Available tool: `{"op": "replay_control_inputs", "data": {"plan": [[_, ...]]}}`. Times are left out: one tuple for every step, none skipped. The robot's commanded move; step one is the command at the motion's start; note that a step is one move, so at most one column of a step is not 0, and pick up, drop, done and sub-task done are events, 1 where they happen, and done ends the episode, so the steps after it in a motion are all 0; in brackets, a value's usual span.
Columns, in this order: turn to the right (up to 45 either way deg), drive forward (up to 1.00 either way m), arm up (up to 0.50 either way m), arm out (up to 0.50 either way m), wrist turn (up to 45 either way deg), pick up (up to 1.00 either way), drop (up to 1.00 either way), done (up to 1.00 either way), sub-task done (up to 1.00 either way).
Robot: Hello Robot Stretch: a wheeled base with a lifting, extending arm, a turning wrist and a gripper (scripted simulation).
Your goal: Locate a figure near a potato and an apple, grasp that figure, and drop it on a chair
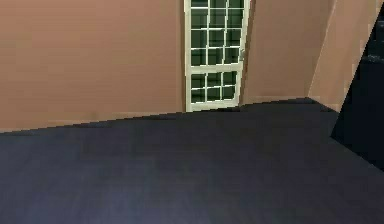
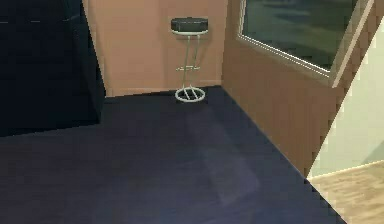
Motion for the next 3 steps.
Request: {"op": "replay_control_inputs", "data": {"plan": [[-12.0, 0.00, 0.00, 0.00, 0.0, 0.00, 0.00, 0.00, 0.00], [0.0, 0.55, 0.00, 0.00, 0.0, 0.00, 0.00, 0.00, 0.00], [-45.0, 0.00, 0.00, 0.00, 0.0, 0.00, 0.00, 0.00, 0.00]]}}
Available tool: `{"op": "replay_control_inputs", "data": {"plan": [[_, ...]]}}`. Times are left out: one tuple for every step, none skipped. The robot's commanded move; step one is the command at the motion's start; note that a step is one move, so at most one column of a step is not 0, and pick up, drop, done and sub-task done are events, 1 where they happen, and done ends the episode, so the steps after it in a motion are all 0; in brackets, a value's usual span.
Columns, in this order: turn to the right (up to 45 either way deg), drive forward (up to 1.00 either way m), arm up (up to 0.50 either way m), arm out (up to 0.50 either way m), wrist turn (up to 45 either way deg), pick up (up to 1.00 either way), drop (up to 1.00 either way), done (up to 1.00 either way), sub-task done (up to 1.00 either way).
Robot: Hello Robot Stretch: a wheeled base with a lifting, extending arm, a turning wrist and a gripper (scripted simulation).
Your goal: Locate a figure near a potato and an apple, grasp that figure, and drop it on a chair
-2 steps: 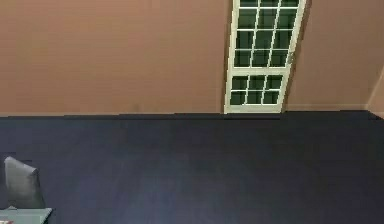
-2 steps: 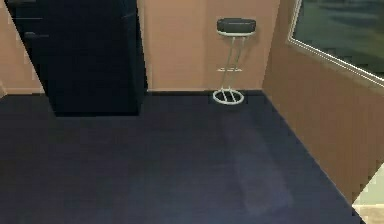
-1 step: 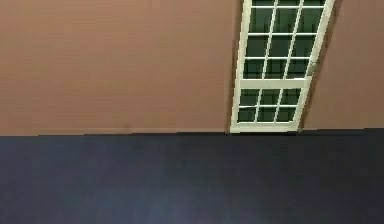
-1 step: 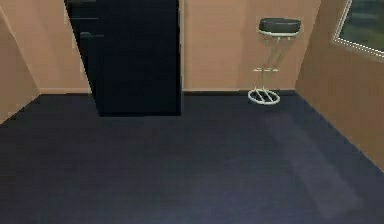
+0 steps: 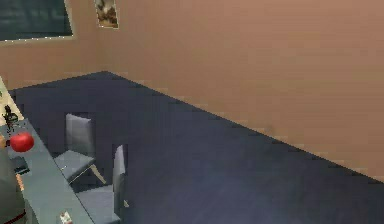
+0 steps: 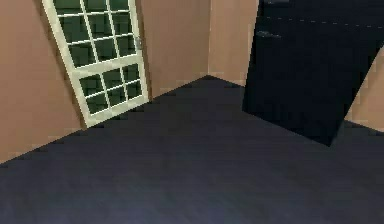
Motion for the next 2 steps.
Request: {"op": "replay_control_inputs", "data": {"plan": [[-9.0, 0.00, 0.00, 0.00, 0.0, 0.00, 0.00, 0.00, 0.00], [0.0, 0.95, 0.00, 0.00, 0.0, 0.00, 0.00, 0.00, 0.00]]}}
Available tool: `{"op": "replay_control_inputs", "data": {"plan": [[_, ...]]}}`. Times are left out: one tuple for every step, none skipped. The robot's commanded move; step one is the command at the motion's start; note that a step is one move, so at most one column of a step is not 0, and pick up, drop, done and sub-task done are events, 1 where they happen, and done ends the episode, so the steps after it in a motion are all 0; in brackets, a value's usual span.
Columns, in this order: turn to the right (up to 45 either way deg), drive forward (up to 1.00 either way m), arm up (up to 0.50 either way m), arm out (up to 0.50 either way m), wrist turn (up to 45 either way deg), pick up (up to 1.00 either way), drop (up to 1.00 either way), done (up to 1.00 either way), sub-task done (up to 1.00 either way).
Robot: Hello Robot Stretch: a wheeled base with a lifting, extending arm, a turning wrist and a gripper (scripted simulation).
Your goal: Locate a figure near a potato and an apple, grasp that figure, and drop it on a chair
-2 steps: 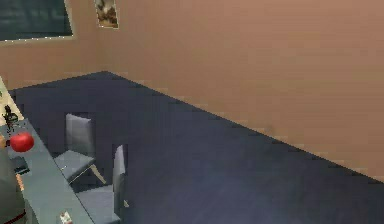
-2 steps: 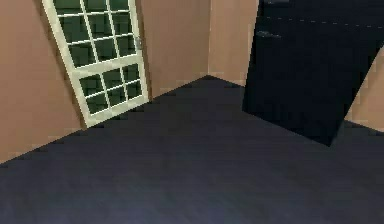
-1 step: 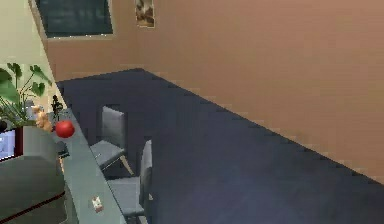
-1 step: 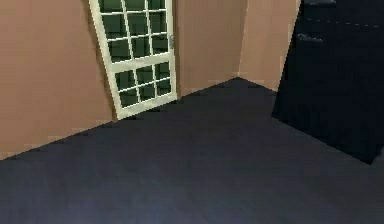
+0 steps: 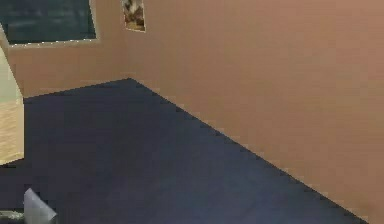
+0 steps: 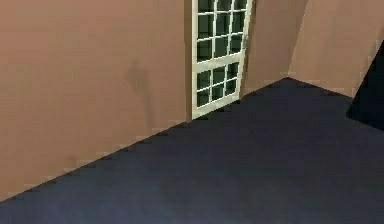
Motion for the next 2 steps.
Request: {"op": "replay_control_inputs", "data": {"plan": [[-45.0, 0.00, 0.00, 0.00, 0.0, 0.00, 0.00, 0.00, 0.00], [-45.0, 0.00, 0.00, 0.00, 0.0, 0.00, 0.00, 0.00, 0.00]]}}
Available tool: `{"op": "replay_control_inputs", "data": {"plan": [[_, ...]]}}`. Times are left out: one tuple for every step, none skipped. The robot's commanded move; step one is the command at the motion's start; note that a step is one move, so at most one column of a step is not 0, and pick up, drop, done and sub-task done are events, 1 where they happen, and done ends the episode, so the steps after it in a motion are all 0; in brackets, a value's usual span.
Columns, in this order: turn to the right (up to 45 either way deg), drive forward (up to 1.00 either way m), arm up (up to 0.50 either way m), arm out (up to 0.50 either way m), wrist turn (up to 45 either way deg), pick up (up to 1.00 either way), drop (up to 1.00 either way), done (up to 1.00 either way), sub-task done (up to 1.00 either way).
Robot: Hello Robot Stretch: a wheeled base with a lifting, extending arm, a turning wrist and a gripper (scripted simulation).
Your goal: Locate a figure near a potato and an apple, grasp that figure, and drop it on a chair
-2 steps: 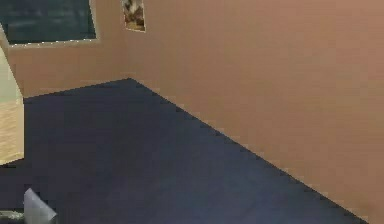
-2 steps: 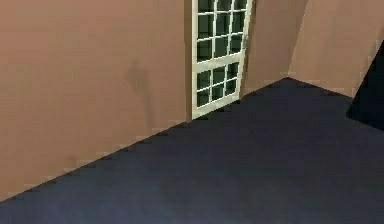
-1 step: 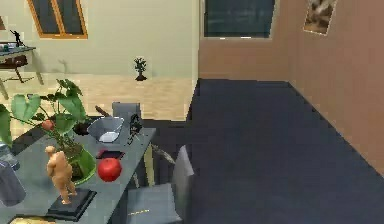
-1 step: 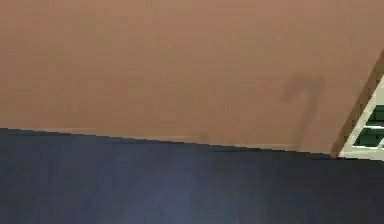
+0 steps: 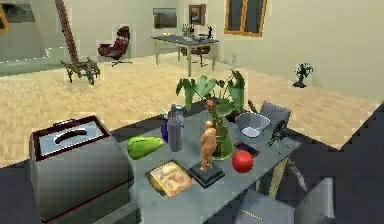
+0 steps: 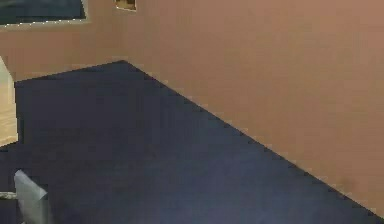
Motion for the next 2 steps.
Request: {"op": "replay_control_inputs", "data": {"plan": [[-45.0, 0.00, 0.00, 0.00, 0.0, 0.00, 0.00, 0.00, 0.00], [-36.0, 0.00, 0.00, 0.00, 0.0, 0.00, 0.00, 0.00, 0.00]]}}
